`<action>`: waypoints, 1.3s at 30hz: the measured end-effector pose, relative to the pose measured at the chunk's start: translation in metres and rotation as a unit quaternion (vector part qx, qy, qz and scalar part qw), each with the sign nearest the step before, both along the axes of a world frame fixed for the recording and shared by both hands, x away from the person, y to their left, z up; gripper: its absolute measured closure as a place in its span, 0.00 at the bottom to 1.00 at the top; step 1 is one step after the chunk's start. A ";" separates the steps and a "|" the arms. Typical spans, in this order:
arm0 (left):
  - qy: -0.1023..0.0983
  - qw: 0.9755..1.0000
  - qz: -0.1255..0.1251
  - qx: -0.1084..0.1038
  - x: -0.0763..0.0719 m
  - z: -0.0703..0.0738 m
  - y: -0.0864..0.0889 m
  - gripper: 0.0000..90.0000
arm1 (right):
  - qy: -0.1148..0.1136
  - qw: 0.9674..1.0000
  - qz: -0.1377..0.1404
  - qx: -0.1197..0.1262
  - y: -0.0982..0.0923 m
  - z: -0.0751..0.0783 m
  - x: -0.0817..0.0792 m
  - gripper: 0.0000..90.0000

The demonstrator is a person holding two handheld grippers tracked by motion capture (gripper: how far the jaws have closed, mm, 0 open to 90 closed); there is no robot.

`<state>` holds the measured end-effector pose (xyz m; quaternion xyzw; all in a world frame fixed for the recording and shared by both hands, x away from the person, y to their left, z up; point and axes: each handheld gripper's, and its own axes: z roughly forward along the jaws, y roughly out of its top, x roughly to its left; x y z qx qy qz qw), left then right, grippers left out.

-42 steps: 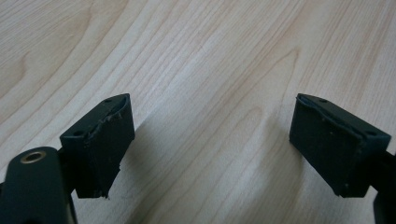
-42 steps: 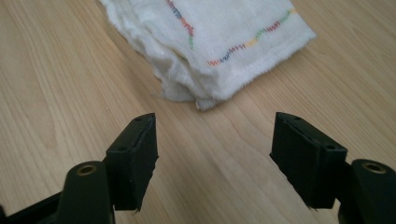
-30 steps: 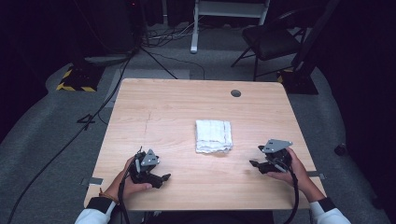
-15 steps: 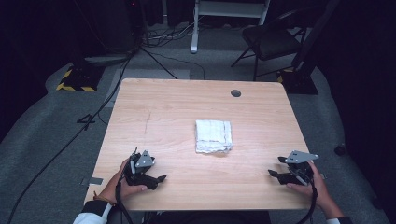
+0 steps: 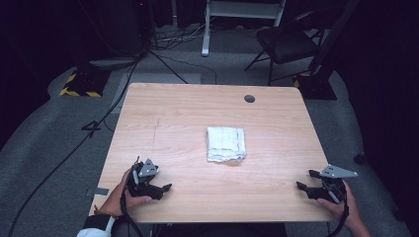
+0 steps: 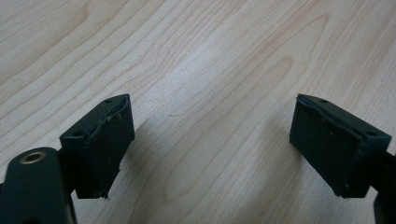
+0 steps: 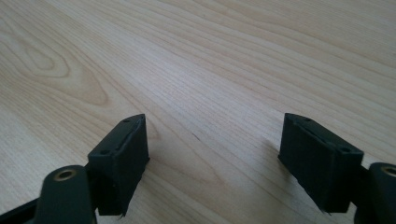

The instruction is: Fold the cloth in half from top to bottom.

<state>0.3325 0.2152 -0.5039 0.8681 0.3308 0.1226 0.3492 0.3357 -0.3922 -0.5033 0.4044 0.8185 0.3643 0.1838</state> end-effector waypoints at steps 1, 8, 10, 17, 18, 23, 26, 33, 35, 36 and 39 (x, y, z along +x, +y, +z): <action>0.000 1.000 0.000 0.000 0.000 0.000 0.000 0.16 | 0.002 1.000 -0.004 0.001 0.000 0.000 0.000 0.25; -0.001 1.000 0.000 0.001 0.000 0.000 0.000 0.16 | 0.002 1.000 -0.004 0.000 0.000 0.000 0.001 0.23; 0.000 1.000 -0.001 0.000 0.000 0.000 0.000 0.16 | 0.003 1.000 -0.004 -0.001 0.000 0.000 0.002 0.23; -0.001 1.000 0.001 0.000 0.001 0.000 0.000 0.16 | 0.003 1.000 -0.007 -0.001 0.000 0.000 0.002 0.23; -0.001 1.000 0.001 0.001 0.001 0.000 0.000 0.16 | 0.002 1.000 -0.008 -0.001 0.000 0.000 0.002 0.23; -0.002 1.000 0.001 0.001 0.001 0.000 0.000 0.16 | 0.003 1.000 -0.010 -0.001 0.000 0.000 0.002 0.23; -0.002 1.000 0.003 0.000 0.001 0.000 -0.001 0.16 | 0.003 1.000 -0.010 -0.001 0.000 0.000 0.002 0.23; -0.002 1.000 0.003 0.000 0.001 0.000 -0.001 0.16 | 0.003 1.000 -0.010 -0.001 0.000 0.000 0.002 0.23; -0.002 1.000 0.003 0.000 0.001 0.000 -0.001 0.16 | 0.003 1.000 -0.010 -0.001 0.000 0.000 0.002 0.23; -0.003 1.000 0.003 0.001 0.002 0.000 -0.001 0.16 | 0.003 1.000 -0.010 -0.001 0.000 0.000 0.002 0.23; -0.002 1.000 0.004 0.002 0.001 0.000 -0.001 0.16 | 0.003 1.000 -0.010 -0.001 0.000 0.000 0.002 0.23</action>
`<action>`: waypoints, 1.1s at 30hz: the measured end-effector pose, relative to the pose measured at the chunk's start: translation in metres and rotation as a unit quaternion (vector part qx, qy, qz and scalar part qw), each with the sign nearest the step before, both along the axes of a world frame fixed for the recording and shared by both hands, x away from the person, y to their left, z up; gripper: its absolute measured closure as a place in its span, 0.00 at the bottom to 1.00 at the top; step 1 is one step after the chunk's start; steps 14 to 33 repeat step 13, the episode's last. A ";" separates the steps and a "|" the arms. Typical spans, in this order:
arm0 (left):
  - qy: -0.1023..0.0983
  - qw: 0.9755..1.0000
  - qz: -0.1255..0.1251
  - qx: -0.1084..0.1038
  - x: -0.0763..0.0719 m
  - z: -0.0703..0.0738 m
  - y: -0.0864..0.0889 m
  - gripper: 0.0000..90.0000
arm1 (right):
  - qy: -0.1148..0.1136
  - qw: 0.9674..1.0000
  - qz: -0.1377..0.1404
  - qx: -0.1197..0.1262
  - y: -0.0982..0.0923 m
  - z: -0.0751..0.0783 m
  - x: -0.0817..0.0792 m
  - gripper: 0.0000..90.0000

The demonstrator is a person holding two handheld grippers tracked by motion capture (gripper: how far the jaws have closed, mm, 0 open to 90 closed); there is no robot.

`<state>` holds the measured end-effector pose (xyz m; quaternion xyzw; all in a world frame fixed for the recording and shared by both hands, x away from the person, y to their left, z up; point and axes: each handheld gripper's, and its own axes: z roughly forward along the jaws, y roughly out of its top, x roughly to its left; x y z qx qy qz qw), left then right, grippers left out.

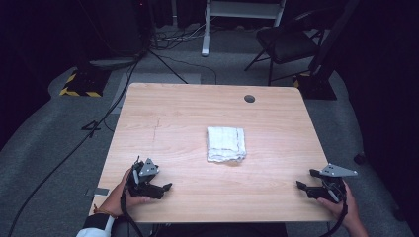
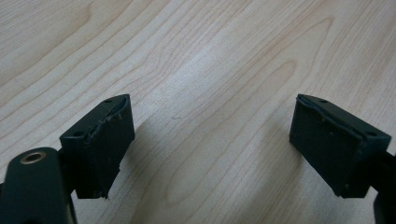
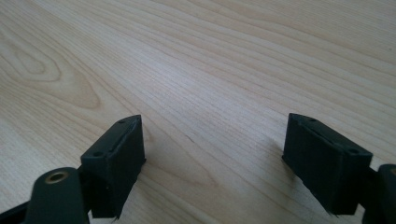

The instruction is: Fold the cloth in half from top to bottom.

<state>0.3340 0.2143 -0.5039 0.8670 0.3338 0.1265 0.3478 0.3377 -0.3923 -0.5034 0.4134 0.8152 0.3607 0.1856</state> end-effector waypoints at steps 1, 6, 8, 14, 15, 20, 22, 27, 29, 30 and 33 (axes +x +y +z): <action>0.000 1.000 0.000 0.000 0.000 0.000 0.000 0.16 | 0.000 1.000 0.000 0.000 0.000 0.000 0.000 0.23; 0.001 1.000 0.002 -0.001 0.000 0.000 0.000 0.16 | 0.000 1.000 0.000 0.000 0.000 0.000 0.000 0.23; 0.001 1.000 0.002 -0.001 0.000 0.000 0.000 0.16 | 0.000 1.000 0.000 0.000 0.000 0.000 0.000 0.23; 0.001 1.000 0.002 -0.001 0.000 0.000 0.000 0.16 | 0.000 1.000 -0.002 0.000 0.000 0.000 0.000 0.23; 0.001 1.000 0.002 -0.001 0.000 0.000 0.000 0.16 | 0.000 1.000 -0.002 0.000 0.000 0.000 0.000 0.23; 0.001 1.000 0.002 -0.001 0.000 0.000 0.000 0.16 | 0.000 1.000 -0.002 0.000 0.000 0.000 0.000 0.23; 0.001 1.000 0.002 -0.001 0.000 0.000 0.000 0.16 | 0.000 1.000 -0.002 0.000 0.000 0.000 0.000 0.23; 0.001 1.000 0.002 -0.001 0.000 0.000 0.000 0.16 | 0.000 1.000 -0.002 0.000 0.000 0.000 0.000 0.23; 0.001 1.000 0.002 -0.001 0.000 0.000 0.000 0.16 | 0.000 1.000 -0.002 0.000 0.000 0.000 0.000 0.23; 0.001 1.000 0.002 -0.001 0.000 0.000 0.000 0.16 | 0.000 1.000 -0.002 0.000 0.000 0.000 0.000 0.23; 0.001 1.000 0.002 -0.001 0.000 0.000 0.000 0.16 | 0.000 1.000 -0.002 0.000 0.000 0.000 0.000 0.23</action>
